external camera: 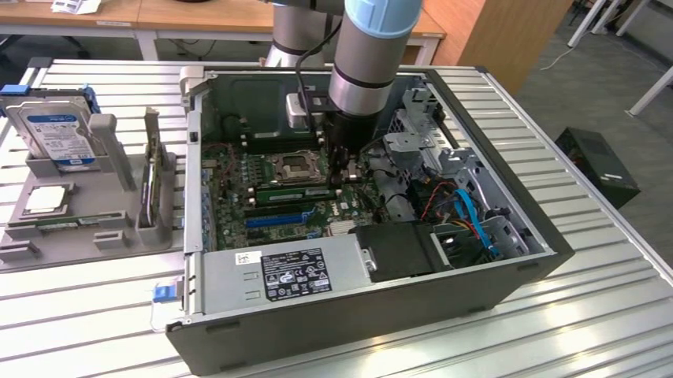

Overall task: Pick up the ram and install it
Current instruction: 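Press down the ram until it locks into place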

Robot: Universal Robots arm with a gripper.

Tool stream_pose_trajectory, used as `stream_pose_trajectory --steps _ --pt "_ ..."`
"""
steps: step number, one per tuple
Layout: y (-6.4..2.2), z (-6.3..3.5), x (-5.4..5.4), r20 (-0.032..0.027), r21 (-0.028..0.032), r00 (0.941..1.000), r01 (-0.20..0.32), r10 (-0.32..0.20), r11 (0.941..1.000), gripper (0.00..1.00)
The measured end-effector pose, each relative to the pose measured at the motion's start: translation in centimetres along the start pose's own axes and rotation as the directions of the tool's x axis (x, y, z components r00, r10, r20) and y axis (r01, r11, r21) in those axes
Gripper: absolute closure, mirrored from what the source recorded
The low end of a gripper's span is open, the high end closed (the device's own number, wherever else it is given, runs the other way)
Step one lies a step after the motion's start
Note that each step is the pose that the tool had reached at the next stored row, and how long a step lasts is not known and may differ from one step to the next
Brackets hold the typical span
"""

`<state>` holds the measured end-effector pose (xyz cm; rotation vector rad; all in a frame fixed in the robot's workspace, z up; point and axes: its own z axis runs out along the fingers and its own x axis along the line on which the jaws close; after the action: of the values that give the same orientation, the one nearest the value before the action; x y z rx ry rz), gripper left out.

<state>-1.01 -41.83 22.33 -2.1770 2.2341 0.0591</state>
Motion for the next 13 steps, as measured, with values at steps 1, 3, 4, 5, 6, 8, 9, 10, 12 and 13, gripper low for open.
stream_pose_trajectory --steps 1,3,4,5,6,8,9,10,12,13 --pt "0.00 0.00 0.00 0.0000 -0.0001 1.0000 0.000 0.000 1.0000 0.89" --pt "0.00 0.02 -0.01 0.0002 0.0000 1.0000 0.000 0.000 1.0000 0.89" --pt "0.00 0.02 -0.01 0.0004 0.0001 1.0000 0.000 0.000 1.0000 0.89" --pt "0.00 0.05 0.00 0.0005 0.0001 1.0000 0.000 0.000 1.0000 0.89" --pt "0.00 0.10 0.00 0.0006 0.0001 1.0000 0.000 0.000 1.0000 0.89" --pt "0.00 0.10 0.00 0.0003 0.0000 1.0000 0.000 0.000 1.0000 0.89" --pt "0.00 0.10 0.00 0.0003 -0.0001 1.0000 0.000 0.000 1.0000 0.89" --pt "0.00 0.11 0.00 0.0003 -0.0001 1.0000 0.000 0.000 1.0000 0.89" --pt "0.00 0.11 0.00 0.0004 0.0000 1.0000 0.000 0.000 1.0000 0.89" --pt "0.00 0.10 0.00 0.0006 0.0000 1.0000 0.000 0.000 1.0000 0.89"
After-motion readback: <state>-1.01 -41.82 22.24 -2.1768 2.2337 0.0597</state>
